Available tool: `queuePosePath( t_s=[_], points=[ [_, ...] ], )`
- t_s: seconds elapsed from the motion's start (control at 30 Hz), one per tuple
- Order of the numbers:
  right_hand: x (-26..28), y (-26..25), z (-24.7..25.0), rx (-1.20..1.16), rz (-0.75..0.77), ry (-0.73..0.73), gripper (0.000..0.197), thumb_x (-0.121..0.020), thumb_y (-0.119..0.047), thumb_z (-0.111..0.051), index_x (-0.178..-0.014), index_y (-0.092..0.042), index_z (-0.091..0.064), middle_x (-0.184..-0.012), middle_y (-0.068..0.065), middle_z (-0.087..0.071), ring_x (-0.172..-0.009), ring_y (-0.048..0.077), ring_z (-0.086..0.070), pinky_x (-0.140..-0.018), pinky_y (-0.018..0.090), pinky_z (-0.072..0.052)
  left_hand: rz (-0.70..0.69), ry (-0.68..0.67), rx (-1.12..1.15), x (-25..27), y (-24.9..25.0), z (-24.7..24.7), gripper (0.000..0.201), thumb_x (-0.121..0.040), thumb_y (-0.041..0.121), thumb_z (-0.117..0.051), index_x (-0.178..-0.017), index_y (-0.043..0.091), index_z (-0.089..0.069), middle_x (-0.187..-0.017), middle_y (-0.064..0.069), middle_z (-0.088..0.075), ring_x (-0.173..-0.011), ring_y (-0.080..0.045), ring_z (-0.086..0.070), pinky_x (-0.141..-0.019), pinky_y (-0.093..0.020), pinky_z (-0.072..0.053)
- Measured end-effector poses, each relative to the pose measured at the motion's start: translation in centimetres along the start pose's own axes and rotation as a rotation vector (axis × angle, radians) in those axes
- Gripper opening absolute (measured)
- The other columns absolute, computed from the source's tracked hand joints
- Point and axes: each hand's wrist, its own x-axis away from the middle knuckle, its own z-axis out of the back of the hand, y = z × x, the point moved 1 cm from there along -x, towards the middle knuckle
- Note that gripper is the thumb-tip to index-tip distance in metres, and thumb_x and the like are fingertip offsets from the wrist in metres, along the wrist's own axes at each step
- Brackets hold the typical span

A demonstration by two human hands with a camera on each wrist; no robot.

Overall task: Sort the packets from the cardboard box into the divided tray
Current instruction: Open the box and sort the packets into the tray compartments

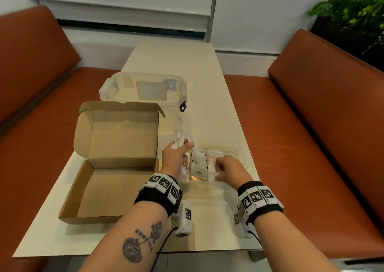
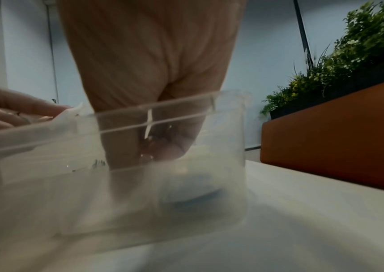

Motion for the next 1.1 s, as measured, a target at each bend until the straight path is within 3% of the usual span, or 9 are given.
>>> queuePosePath(
  t_s=[0.1,0.27,0.37,0.43,0.5,0.6,0.73,0.87,1.1],
  points=[
    [-0.2,0.1,-0.2,-0.007,-0.016,0.003,0.041,-0.069,-0.003,-0.076,-0.062,-0.021,-0.039,-0.073,-0.005,-0.042,-0.069,0.016,-0.044,-0.054,0.017,-0.028,0.005,0.001,-0.014,0.0,-0.1,0.0,0.009,-0.083,0.006,-0.067,-0.089,0.013,-0.064,-0.069,-0.002,-0.060,-0.040,-0.008,-0.035,-0.040,-0.019,-0.030],
    [-0.2,0.2,-0.5,-0.020,-0.041,0.009,0.041,-0.073,-0.003,-0.073,-0.058,-0.021,-0.040,-0.066,-0.007,-0.043,-0.068,0.015,-0.046,-0.054,0.017,-0.031,0.013,0.008,-0.024,0.0,-0.1,-0.1,0.010,-0.082,0.005,-0.068,-0.088,0.012,-0.064,-0.067,-0.001,-0.059,-0.040,-0.009,-0.035,-0.040,-0.019,-0.030],
    [-0.2,-0.4,-0.2,-0.081,-0.051,0.094,0.027,-0.079,-0.012,-0.069,-0.065,-0.019,-0.047,-0.068,-0.006,-0.048,-0.069,0.015,-0.049,-0.057,0.020,-0.035,0.010,0.013,-0.040,0.0,-0.2,-0.1,0.011,-0.082,0.005,-0.068,-0.088,0.012,-0.064,-0.070,-0.003,-0.060,-0.041,-0.010,-0.035,-0.040,-0.020,-0.030],
    [-0.2,-1.6,0.3,-0.228,-0.040,0.254,0.016,-0.086,-0.025,-0.065,-0.077,-0.016,-0.055,-0.070,-0.004,-0.054,-0.066,0.012,-0.050,-0.059,0.022,-0.038,0.007,0.013,-0.051,0.0,-0.2,-0.2,0.012,-0.081,0.005,-0.069,-0.091,0.009,-0.064,-0.070,-0.005,-0.060,-0.041,-0.011,-0.034,-0.039,-0.020,-0.030],
    [-0.5,-3.0,0.9,-0.448,-0.043,0.307,0.020,-0.088,-0.033,-0.063,-0.084,-0.013,-0.060,-0.071,-0.002,-0.061,-0.063,0.010,-0.054,-0.059,0.023,-0.045,0.001,-0.001,-0.080,0.1,-0.2,-0.2,0.016,-0.080,0.006,-0.071,-0.095,0.007,-0.064,-0.068,-0.005,-0.058,-0.039,-0.010,-0.036,-0.039,-0.020,-0.031],
    [-0.9,-4.7,1.0,-0.713,-0.065,0.202,0.014,-0.084,-0.018,-0.069,-0.091,-0.009,-0.061,-0.070,0.006,-0.065,-0.061,0.016,-0.060,-0.067,0.031,-0.055,-0.015,-0.018,-0.119,0.3,0.1,-0.4,0.015,-0.078,0.007,-0.073,-0.089,0.010,-0.063,-0.068,-0.005,-0.057,-0.037,-0.008,-0.038,-0.038,-0.019,-0.032],
    [-1.1,-5.1,0.4,-0.881,-0.076,0.109,0.012,-0.082,0.001,-0.068,-0.088,-0.002,-0.059,-0.067,0.010,-0.062,-0.060,0.019,-0.061,-0.067,0.030,-0.056,-0.048,-0.024,-0.183,0.1,1.4,-0.3,0.013,-0.080,0.018,-0.073,-0.083,0.012,-0.062,-0.077,-0.008,-0.063,-0.038,-0.010,-0.036,-0.039,-0.021,-0.032],
    [-1.0,-4.9,-0.2,-0.891,-0.048,0.068,0.013,-0.082,0.001,-0.068,-0.082,-0.007,-0.058,-0.065,0.008,-0.062,-0.057,0.013,-0.061,-0.058,0.018,-0.053,-0.066,-0.063,-0.223,-0.2,2.2,0.0,0.009,-0.080,0.011,-0.072,-0.084,0.013,-0.064,-0.069,-0.005,-0.057,-0.036,-0.009,-0.034,-0.038,-0.019,-0.030],
    [-1.4,-5.4,-0.4,-0.918,-0.087,0.106,0.016,-0.078,-0.006,-0.074,-0.079,-0.010,-0.058,-0.064,0.004,-0.064,-0.052,0.011,-0.060,-0.052,0.019,-0.051,-0.041,-0.021,-0.214,-0.2,2.2,0.2,0.011,-0.079,0.008,-0.072,-0.083,0.014,-0.064,-0.072,-0.007,-0.058,-0.035,-0.008,-0.034,-0.036,-0.019,-0.030]
  ],
)
